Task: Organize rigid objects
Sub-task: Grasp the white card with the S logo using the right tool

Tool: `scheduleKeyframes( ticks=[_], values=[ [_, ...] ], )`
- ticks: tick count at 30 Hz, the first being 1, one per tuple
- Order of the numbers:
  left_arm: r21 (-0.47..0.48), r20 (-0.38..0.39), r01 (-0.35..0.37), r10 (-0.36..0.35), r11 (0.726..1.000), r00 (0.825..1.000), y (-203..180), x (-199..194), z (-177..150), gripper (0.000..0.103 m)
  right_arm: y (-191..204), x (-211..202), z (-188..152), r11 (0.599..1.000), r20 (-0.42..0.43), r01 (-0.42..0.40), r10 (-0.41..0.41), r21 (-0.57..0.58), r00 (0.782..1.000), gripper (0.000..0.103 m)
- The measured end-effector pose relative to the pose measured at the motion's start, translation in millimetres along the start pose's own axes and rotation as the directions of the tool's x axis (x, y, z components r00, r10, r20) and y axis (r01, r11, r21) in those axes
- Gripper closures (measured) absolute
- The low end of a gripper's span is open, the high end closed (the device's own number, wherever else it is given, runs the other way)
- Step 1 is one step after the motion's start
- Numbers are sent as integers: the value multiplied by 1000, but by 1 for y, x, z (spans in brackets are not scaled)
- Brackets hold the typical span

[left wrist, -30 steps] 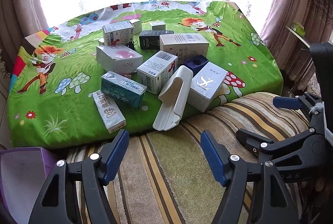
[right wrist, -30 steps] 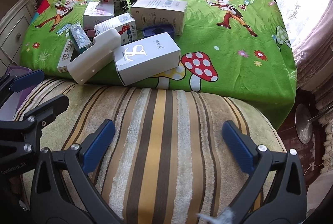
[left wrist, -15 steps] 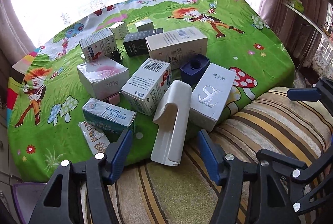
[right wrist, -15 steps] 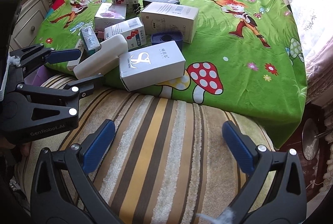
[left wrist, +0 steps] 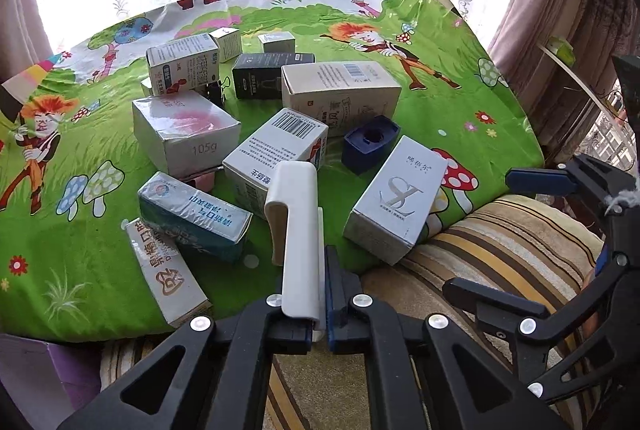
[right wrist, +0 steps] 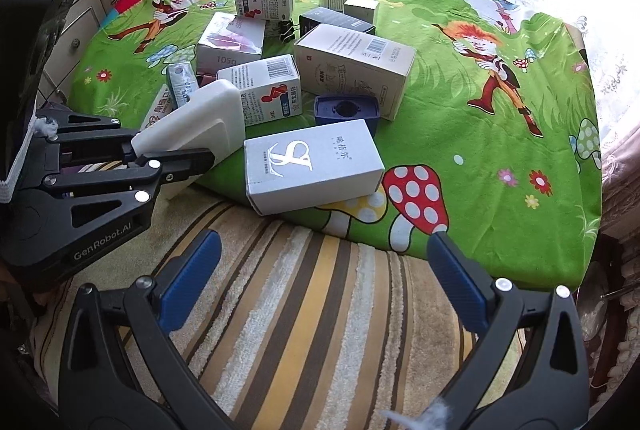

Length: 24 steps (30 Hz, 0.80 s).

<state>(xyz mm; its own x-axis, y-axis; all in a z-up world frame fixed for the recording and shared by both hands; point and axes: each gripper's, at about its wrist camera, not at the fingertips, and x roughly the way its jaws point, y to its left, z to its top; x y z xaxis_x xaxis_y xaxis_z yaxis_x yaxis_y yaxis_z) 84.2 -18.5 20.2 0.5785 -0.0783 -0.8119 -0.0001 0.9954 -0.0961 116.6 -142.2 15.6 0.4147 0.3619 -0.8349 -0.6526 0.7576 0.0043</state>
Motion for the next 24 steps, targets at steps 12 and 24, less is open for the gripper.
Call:
scheduleKeyframes(
  ticks=[12,24],
  values=[
    [-133,100,108,-95,985,991,17,-34,-25,100,4,18,27,998,4,11,-10,-54,1000,0],
    [-192,125,188,-166,963,978,23,-43,-39,100,5,48,39,996,-69,-7,0,-91,998,0]
  ],
)
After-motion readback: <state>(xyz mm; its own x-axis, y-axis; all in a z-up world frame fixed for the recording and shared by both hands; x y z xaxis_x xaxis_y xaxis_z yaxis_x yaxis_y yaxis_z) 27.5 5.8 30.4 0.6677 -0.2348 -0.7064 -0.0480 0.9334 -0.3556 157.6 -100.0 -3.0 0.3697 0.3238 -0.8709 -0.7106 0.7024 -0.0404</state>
